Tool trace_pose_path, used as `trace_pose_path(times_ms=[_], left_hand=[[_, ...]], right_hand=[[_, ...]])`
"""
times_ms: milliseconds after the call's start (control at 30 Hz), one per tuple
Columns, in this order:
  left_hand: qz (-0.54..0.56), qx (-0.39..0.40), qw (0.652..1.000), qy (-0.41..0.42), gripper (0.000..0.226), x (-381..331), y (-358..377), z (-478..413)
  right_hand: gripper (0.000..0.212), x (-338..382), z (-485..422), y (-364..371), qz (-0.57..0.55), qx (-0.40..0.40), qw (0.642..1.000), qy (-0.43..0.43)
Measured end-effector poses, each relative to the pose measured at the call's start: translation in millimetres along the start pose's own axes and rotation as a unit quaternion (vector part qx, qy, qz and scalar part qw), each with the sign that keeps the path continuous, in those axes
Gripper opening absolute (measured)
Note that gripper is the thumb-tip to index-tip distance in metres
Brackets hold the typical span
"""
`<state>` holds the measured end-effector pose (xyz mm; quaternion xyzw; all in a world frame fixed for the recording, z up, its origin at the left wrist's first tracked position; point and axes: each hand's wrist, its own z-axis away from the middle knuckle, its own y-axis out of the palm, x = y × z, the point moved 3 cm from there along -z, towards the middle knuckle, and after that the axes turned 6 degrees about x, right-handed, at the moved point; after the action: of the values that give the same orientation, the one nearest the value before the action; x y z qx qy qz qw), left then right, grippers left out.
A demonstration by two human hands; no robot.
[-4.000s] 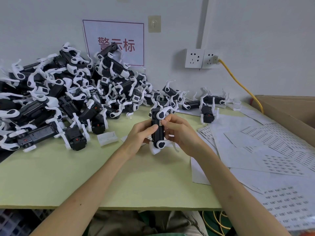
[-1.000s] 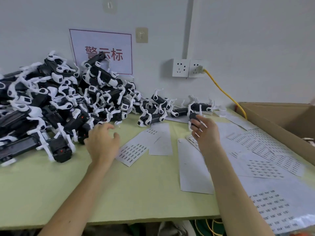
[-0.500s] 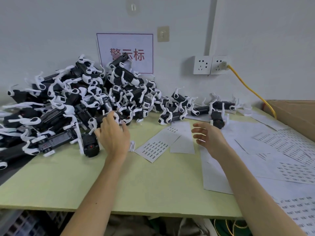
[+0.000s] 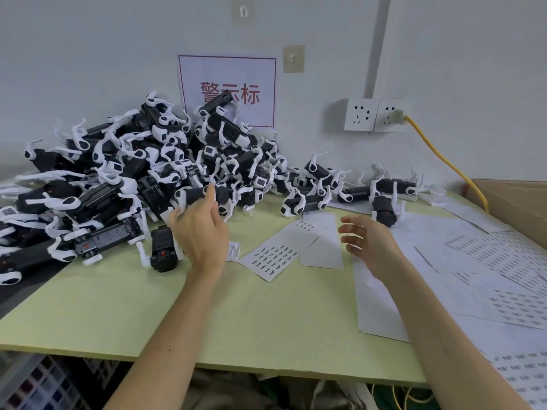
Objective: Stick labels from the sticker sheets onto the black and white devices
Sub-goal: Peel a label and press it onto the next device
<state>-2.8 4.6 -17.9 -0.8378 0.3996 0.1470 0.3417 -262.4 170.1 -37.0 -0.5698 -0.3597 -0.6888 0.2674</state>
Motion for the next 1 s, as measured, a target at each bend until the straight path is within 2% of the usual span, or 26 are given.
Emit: trace_pose_path(times_ms=[133,200,300,367,467,567,667,733,800,833,1000], left_hand=[[0.090,0.014,0.986,0.142,0.041,-21,7,11],[0.114,0.005,0.969,0.219,0.037,-39,10,20],[0.103,-0.010,0.927,0.361,0.041,-65,16,41],[0.086,-0.009,0.890,0.448,0.035,-81,19,58],[0.086,0.017,0.860,0.503,0.035,-94,23,73],[0.093,0.083,0.868,0.480,0.048,-91,28,72],[0.170,0.233,0.899,0.330,0.055,-82,32,66],[0.216,0.308,0.892,0.250,0.044,-76,36,65],[0.215,0.319,0.894,0.229,0.025,-74,37,64],[0.205,0.317,0.897,0.228,0.023,-75,36,63],[0.182,0.313,0.901,0.237,0.029,-77,33,65]], right_hand=[[0.019,2,1,3,0.009,0.016,1.000,-0.010],[0.023,3,2,8,0.016,0.061,0.998,-0.018],[0.037,-2,5,25,0.028,0.185,0.982,-0.012],[0.044,-8,8,37,0.023,0.251,0.968,-0.001],[0.034,-7,12,41,0.003,0.262,0.965,-0.016],[0.027,-2,9,33,-0.020,0.219,0.975,-0.040],[0.021,-1,6,30,-0.012,0.192,0.979,-0.069],[0.020,-1,6,30,-0.020,0.177,0.981,-0.079],[0.017,-1,5,30,-0.024,0.172,0.981,-0.085],[0.017,-1,5,30,-0.021,0.171,0.982,-0.084],[0.022,-2,5,29,-0.017,0.168,0.982,-0.081]])
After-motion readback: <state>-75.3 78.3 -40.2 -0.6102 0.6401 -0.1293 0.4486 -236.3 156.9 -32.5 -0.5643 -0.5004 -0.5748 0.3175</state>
